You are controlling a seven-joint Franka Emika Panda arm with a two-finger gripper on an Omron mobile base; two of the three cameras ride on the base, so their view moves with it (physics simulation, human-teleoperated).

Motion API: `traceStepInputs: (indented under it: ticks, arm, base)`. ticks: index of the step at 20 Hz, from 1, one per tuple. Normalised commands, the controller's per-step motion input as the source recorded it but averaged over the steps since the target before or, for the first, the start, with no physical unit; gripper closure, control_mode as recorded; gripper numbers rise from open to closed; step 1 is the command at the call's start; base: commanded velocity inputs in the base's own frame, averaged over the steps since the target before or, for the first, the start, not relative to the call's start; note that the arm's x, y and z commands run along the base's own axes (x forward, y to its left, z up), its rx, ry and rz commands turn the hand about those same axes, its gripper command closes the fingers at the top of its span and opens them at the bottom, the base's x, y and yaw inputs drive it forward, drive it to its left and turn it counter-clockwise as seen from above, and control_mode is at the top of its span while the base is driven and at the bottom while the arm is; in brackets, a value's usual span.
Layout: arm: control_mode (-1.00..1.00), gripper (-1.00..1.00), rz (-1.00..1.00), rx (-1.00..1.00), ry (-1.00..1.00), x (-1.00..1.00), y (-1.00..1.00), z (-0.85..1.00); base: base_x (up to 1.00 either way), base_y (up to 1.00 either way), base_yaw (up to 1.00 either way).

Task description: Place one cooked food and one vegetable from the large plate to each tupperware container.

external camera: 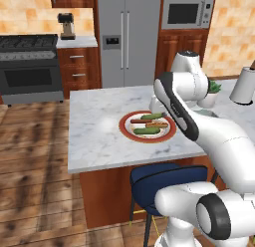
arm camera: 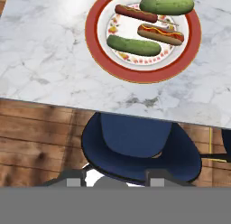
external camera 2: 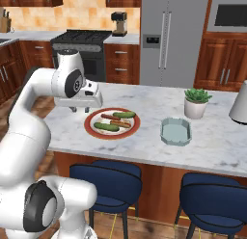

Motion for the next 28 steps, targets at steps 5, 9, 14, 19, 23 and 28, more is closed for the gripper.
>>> traceStepInputs:
  ticks: [5, 9, 14, 19, 23, 28]
  arm:
    - [-1.0, -1.0, 0.0, 0.0, 0.0, 0.63, 0.0, -0.09]
    - [-1.0, -1.0, 0.08, 0.0, 0.09, 1.0, 0.04, -0.44]
    - [-1.0, -1.0, 0.22, 0.0, 0.13, 0.81, 0.14, -0.45]
    - [-1.0, -1.0, 0.25, -0.09, 0.21, 0.3, 0.13, -0.71]
    - [-1.0, -1.0, 0.05, -0.24, 0.14, 0.46, 0.0, -0.6]
    - [-1.0, -1.0, 0.08, -0.15, 0.0, 0.37, 0.0, -0.39]
  base:
    - [0.0, 0.0, 0.0]
    - [0.0, 0.0, 0.0]
    - [0.0, 0.0, 0.0]
    - [0.0, 0.0, 0.0]
    - [0.0, 0.0, 0.0]
    - [0.0, 0.0, 0.0]
